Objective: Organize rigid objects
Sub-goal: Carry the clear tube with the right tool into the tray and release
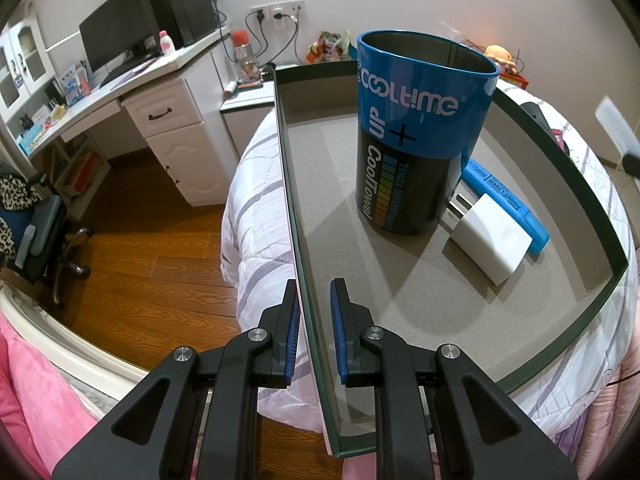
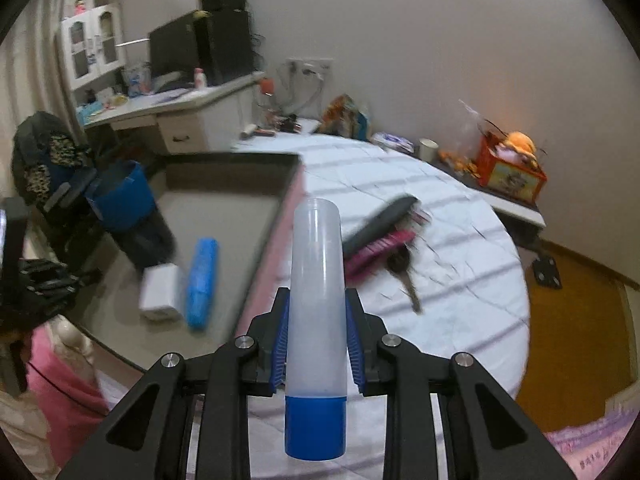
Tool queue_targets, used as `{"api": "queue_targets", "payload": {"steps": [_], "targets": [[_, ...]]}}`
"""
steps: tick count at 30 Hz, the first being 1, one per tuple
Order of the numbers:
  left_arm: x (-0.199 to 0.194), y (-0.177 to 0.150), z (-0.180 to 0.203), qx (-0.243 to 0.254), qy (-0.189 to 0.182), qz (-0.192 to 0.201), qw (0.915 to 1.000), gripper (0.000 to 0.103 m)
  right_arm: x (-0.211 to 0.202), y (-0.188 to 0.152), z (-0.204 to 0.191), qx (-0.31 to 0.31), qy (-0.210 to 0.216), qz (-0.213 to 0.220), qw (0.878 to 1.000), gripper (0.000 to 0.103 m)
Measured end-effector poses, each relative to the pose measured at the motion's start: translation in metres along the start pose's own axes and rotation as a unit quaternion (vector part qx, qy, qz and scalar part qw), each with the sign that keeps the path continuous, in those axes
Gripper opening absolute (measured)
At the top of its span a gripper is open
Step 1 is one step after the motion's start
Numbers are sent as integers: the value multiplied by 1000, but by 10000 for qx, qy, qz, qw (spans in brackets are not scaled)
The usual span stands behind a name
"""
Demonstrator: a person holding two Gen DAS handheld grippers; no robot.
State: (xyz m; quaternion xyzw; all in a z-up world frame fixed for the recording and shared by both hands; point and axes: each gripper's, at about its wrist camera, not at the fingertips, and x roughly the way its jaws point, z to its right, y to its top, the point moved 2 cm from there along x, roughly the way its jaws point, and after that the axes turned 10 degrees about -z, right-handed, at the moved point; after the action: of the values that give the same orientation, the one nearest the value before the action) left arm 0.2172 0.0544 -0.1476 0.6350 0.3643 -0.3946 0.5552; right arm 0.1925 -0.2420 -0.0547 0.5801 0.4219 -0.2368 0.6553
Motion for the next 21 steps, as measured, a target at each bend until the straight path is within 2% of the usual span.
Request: {"api": "queue_targets", "payload": {"steps": [7, 12, 21], "targets": [[0, 0, 0, -3, -8, 3, 10000, 14, 11, 30, -49, -527, 409, 51, 9978, 26], [-2, -2, -2, -2, -46, 21, 10000, 14, 40, 43, -82, -930, 445, -244, 9944, 26], [-3, -2, -4, 3, -111, 41, 9999, 15, 111, 56, -97, -1372, -672, -1001, 9832, 26]]}}
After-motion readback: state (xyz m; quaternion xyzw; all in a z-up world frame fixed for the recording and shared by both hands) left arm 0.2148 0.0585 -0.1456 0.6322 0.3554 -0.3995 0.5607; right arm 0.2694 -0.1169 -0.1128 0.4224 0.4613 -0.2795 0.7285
